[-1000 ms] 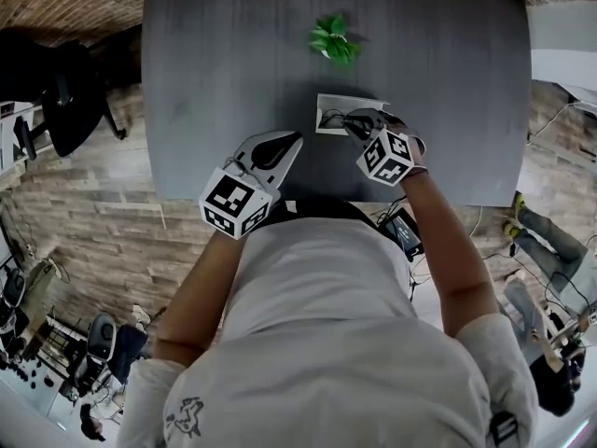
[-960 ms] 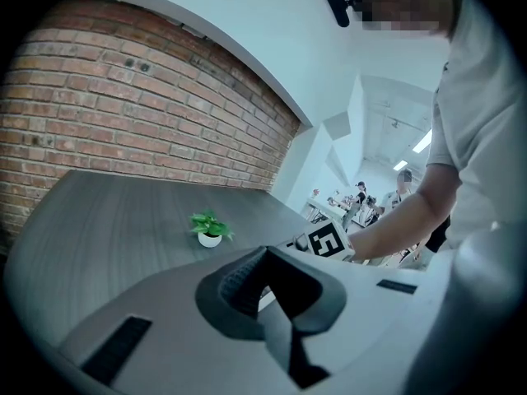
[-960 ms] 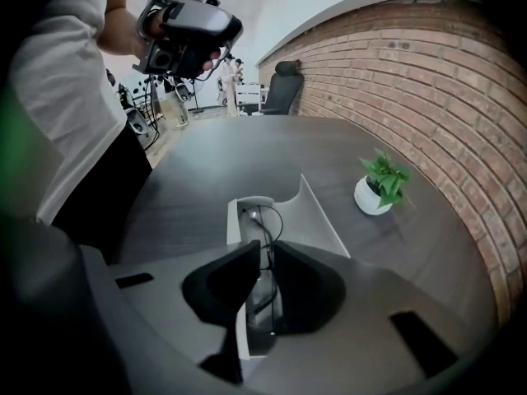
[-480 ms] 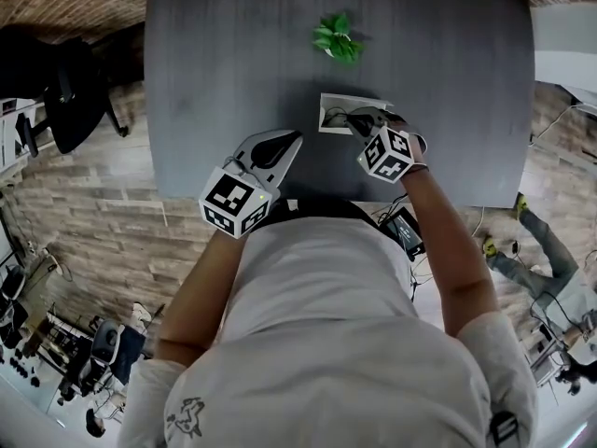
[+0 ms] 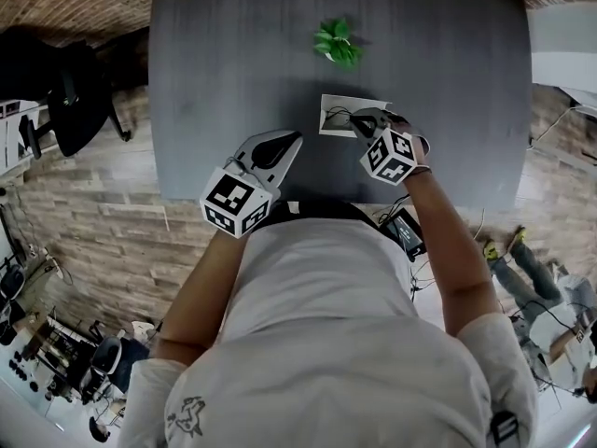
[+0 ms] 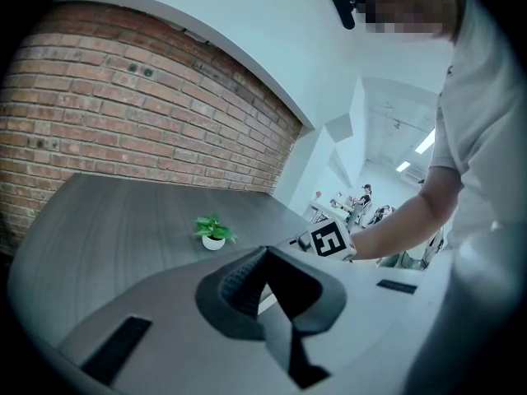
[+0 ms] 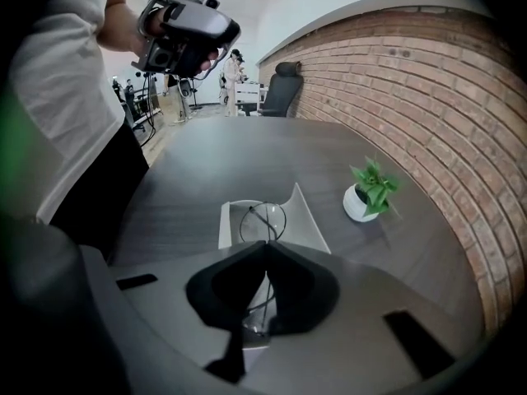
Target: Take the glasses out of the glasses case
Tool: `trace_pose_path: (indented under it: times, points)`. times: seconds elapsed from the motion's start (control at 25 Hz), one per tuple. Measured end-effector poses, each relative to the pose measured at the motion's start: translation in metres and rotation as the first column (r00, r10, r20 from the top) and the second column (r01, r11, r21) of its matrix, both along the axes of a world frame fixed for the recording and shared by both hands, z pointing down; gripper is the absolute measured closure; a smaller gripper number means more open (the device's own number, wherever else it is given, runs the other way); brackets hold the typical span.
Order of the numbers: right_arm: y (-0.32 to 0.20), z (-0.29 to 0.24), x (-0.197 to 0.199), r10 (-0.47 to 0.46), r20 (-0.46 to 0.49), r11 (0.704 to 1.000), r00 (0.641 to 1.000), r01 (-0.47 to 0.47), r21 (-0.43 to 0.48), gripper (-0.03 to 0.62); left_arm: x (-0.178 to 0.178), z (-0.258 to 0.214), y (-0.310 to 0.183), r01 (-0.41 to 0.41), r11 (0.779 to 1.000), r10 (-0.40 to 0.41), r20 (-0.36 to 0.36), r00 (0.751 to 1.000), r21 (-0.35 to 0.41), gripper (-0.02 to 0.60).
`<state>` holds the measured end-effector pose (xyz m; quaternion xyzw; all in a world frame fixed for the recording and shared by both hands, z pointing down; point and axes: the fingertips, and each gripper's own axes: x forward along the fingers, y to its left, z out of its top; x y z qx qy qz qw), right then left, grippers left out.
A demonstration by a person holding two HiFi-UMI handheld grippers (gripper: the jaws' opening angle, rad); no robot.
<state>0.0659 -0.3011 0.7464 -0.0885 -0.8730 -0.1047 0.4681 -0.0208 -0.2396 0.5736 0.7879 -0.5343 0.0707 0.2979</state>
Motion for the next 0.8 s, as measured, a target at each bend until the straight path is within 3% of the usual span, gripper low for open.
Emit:
trace_pose_path:
  times: [0.8]
  points:
    - [-0.004, -0.062, 0.015, 0.087, 0.101, 0.994, 0.991, -0.093, 0.060, 0.582, 0.015, -0.036, 0.003, -0.048, 0.996, 0.045, 0.040, 0.998, 0.074, 0.571]
